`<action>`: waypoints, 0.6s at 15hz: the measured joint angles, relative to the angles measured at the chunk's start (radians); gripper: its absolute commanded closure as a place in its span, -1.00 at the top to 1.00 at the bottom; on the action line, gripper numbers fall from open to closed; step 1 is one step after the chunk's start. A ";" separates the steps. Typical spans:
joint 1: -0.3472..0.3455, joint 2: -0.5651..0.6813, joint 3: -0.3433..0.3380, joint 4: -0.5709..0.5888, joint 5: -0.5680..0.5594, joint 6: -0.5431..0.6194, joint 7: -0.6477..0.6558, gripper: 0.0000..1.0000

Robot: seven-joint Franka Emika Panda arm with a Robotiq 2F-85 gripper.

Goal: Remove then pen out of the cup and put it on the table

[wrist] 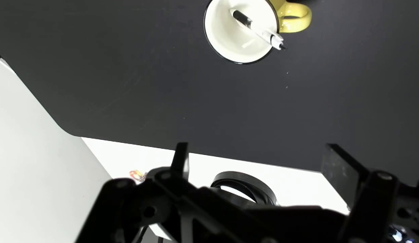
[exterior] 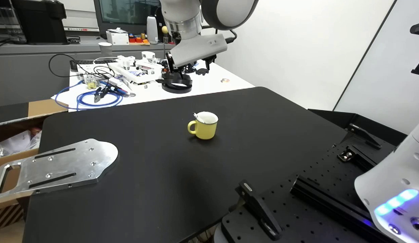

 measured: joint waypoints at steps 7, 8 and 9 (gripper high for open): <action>0.040 0.141 -0.029 0.133 0.005 -0.125 0.108 1.00; 0.041 0.164 -0.029 0.155 0.009 -0.141 0.113 1.00; 0.043 0.189 -0.029 0.178 0.015 -0.156 0.116 1.00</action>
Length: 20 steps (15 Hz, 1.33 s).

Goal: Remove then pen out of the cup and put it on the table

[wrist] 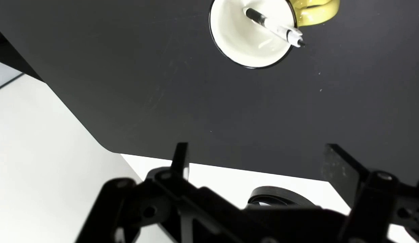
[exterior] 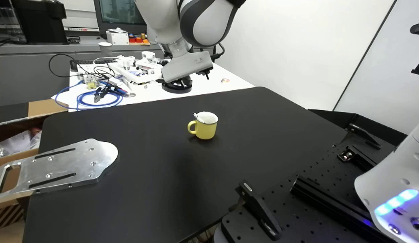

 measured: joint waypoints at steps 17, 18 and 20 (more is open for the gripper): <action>0.052 0.240 -0.038 0.187 0.107 -0.036 0.019 1.00; 0.054 0.247 -0.041 0.189 0.109 -0.036 0.019 1.00; 0.057 0.255 -0.045 0.190 0.110 -0.036 0.019 1.00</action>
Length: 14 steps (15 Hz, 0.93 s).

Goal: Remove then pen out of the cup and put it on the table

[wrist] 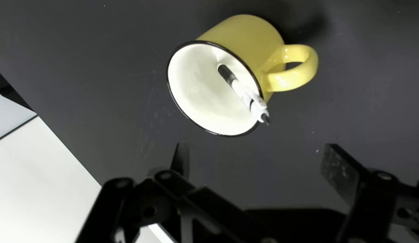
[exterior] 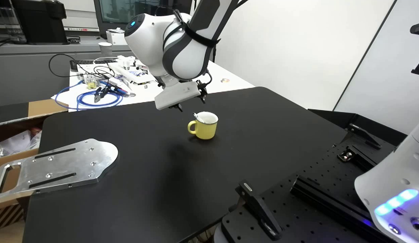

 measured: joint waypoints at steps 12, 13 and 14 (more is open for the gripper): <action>0.004 0.020 -0.017 0.000 0.036 -0.002 0.000 1.00; 0.004 0.020 -0.019 0.000 0.036 -0.002 0.000 0.96; 0.004 0.020 -0.021 0.000 0.036 -0.002 0.000 0.47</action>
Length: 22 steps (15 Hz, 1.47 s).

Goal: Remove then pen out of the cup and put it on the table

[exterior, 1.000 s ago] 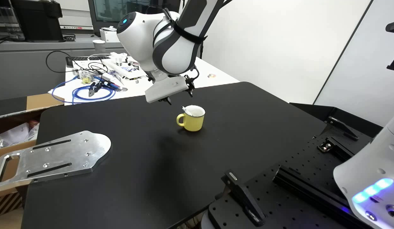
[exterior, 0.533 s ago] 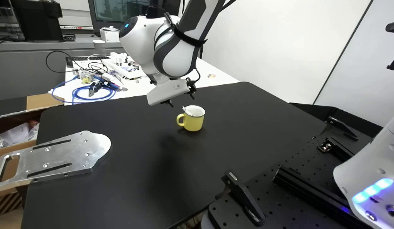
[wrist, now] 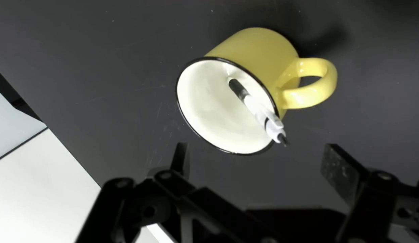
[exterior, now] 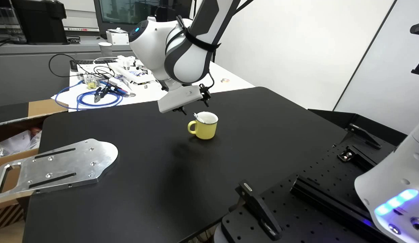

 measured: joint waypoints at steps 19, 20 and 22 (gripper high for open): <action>0.001 0.021 -0.009 -0.002 0.059 0.000 -0.003 -0.13; 0.001 0.022 -0.009 -0.002 0.061 0.000 -0.003 -0.26; 0.001 0.023 -0.010 -0.001 0.063 0.000 -0.003 -0.53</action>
